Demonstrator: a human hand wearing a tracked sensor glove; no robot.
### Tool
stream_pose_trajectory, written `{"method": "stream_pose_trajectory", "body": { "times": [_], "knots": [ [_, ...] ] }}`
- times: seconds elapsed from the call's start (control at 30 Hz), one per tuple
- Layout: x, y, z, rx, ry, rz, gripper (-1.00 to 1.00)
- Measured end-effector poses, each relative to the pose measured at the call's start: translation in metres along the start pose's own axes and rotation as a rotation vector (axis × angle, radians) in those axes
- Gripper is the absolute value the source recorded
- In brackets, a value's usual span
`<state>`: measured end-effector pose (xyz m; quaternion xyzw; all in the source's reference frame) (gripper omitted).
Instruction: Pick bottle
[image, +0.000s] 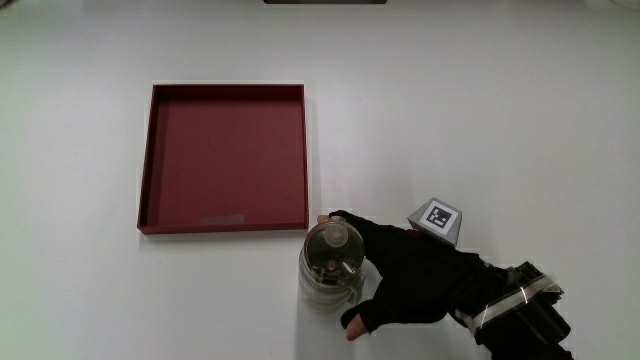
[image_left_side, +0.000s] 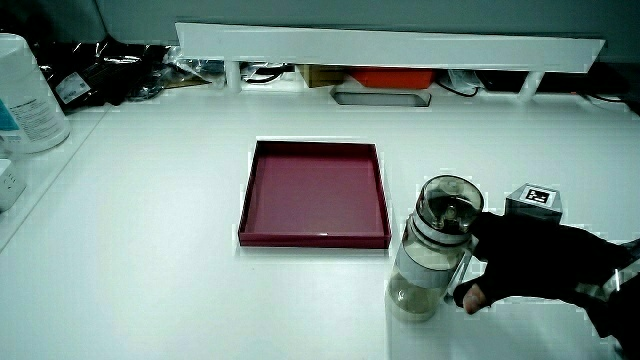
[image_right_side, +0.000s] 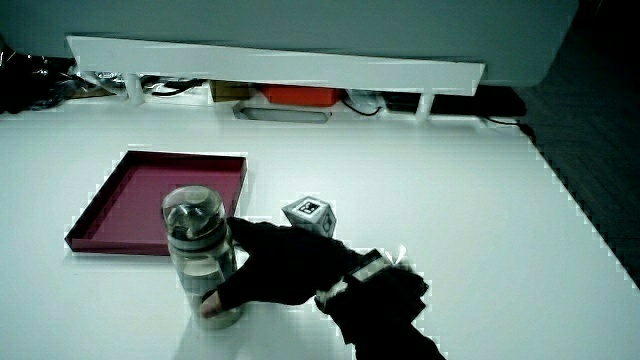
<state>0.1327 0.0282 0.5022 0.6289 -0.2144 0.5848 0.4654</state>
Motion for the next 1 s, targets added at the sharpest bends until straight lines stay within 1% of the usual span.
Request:
{"method": "stream_pose_trajectory", "body": {
  "times": [0.03, 0.07, 0.1, 0.13, 0.17, 0.2, 0.23, 0.27, 0.3, 0.33, 0.37, 0.47, 0.5, 0.53, 0.6, 0.67, 0.73, 0.77, 0.8, 0.83, 0.87, 0.9, 0.93, 0.97, 1.0],
  "knots": [
    [0.0, 0.0, 0.0, 0.014, -0.005, 0.009, 0.41],
    [0.001, 0.0, 0.0, 0.021, 0.01, 0.018, 0.47],
    [0.002, 0.0, -0.001, 0.037, 0.01, 0.033, 0.53],
    [0.003, -0.001, -0.001, 0.053, 0.0, 0.038, 0.59],
    [0.003, -0.001, -0.001, 0.065, 0.005, 0.059, 0.65],
    [0.004, -0.002, -0.002, 0.08, 0.004, 0.065, 0.71],
    [0.005, -0.002, -0.002, 0.099, -0.01, 0.076, 0.76],
    [0.006, -0.003, -0.003, 0.112, -0.007, 0.085, 0.82],
    [0.005, -0.004, -0.003, 0.12, -0.017, 0.097, 0.88],
    [0.004, -0.004, -0.003, 0.125, -0.024, 0.094, 0.94],
    [0.003, -0.005, -0.004, 0.133, -0.023, 0.103, 1.0],
    [0.001, -0.006, -0.004, 0.143, -0.038, 0.11, 1.0],
    [-0.001, -0.006, -0.004, 0.144, -0.029, 0.111, 1.0],
    [-0.003, -0.006, -0.003, 0.147, -0.019, 0.123, 1.0],
    [-0.008, -0.005, 0.0, 0.156, -0.023, 0.151, 1.0],
    [-0.015, -0.003, 0.005, 0.164, -0.054, 0.17, 1.0],
    [-0.02, 0.001, 0.011, 0.178, -0.096, 0.211, 1.0],
    [-0.028, 0.003, 0.013, 0.183, -0.098, 0.213, 1.0],
    [-0.029, 0.006, 0.017, 0.186, -0.14, 0.226, 1.0],
    [-0.033, 0.008, 0.021, 0.202, -0.175, 0.234, 1.0],
    [-0.031, 0.012, 0.027, 0.221, -0.269, 0.225, 1.0],
    [-0.036, 0.015, 0.029, 0.226, -0.294, 0.218, 1.0],
    [-0.044, 0.019, 0.03, 0.229, -0.295, 0.232, 1.0],
    [-0.047, 0.022, 0.033, 0.241, -0.35, 0.229, 1.0],
    [-0.048, 0.024, 0.036, 0.257, -0.408, 0.062, 1.0]
  ]
}}
